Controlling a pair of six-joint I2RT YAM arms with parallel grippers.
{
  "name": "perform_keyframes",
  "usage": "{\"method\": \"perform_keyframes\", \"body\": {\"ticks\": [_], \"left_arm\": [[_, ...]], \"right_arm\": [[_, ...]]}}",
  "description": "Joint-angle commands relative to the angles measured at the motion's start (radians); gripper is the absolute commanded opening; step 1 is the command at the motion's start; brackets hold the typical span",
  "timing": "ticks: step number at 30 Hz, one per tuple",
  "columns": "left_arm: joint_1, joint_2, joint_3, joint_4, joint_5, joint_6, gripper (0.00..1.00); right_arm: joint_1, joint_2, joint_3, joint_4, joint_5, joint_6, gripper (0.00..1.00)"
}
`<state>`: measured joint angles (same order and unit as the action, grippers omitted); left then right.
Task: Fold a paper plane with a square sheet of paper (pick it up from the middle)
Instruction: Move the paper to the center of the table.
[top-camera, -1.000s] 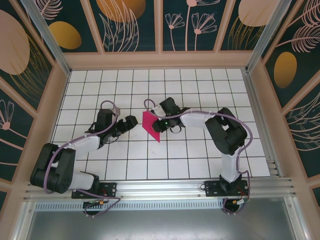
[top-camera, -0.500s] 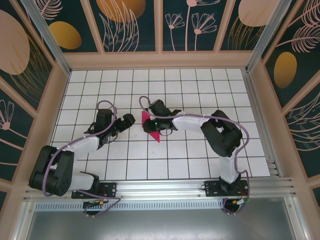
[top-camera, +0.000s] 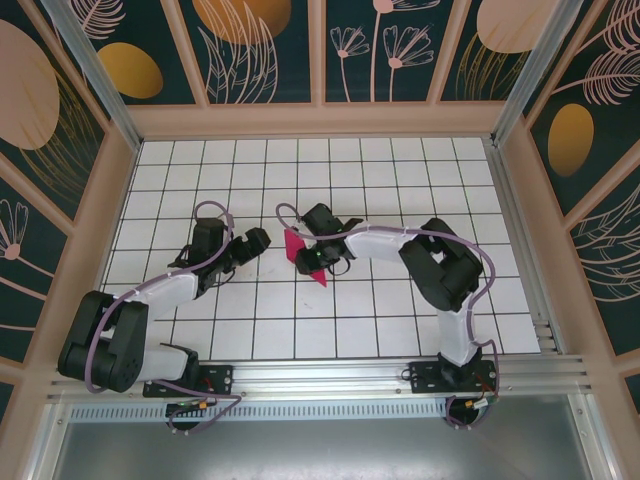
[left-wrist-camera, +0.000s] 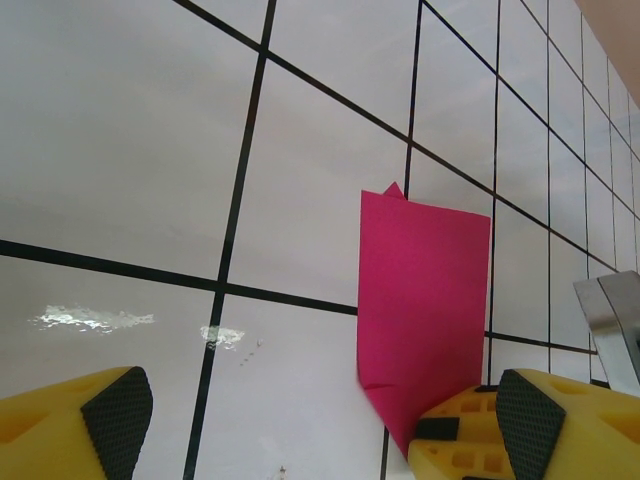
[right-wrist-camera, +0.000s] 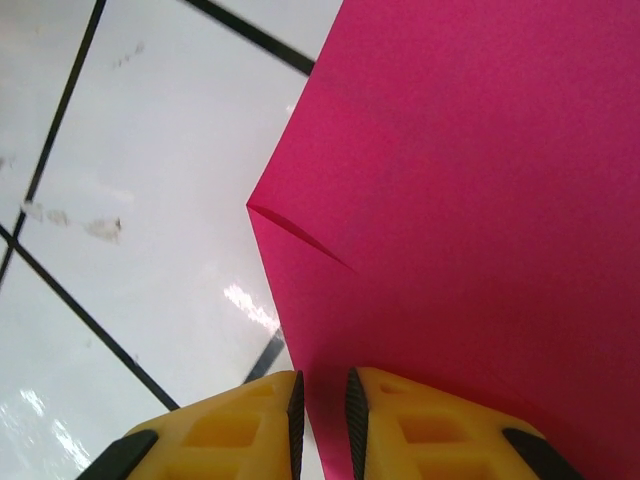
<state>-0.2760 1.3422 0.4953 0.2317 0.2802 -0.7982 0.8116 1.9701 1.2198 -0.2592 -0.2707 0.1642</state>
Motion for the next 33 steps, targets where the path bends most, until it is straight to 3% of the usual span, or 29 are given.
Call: {"method": "perform_keyframes", "body": {"ticks": [1,7,15,33], "left_arm": [[-0.003,0.006,-0.009,0.004,0.022,0.003,0.91],[-0.003,0.018,-0.009,0.01,0.046,0.001,0.9],[-0.02,0.015,-0.019,0.024,0.061,-0.021,0.89],[-0.157,0.099,-0.026,0.155,0.112,-0.134,0.87]], "right_arm": [[-0.035,-0.076,-0.06,-0.14,0.021,-0.154,0.21],[-0.09,-0.206,-0.096,-0.041,0.059,-0.05,0.23],[-0.088,-0.239,-0.168,0.115,0.093,0.214,0.24],[-0.125,-0.147,-0.202,0.149,0.062,0.239,0.22]]}}
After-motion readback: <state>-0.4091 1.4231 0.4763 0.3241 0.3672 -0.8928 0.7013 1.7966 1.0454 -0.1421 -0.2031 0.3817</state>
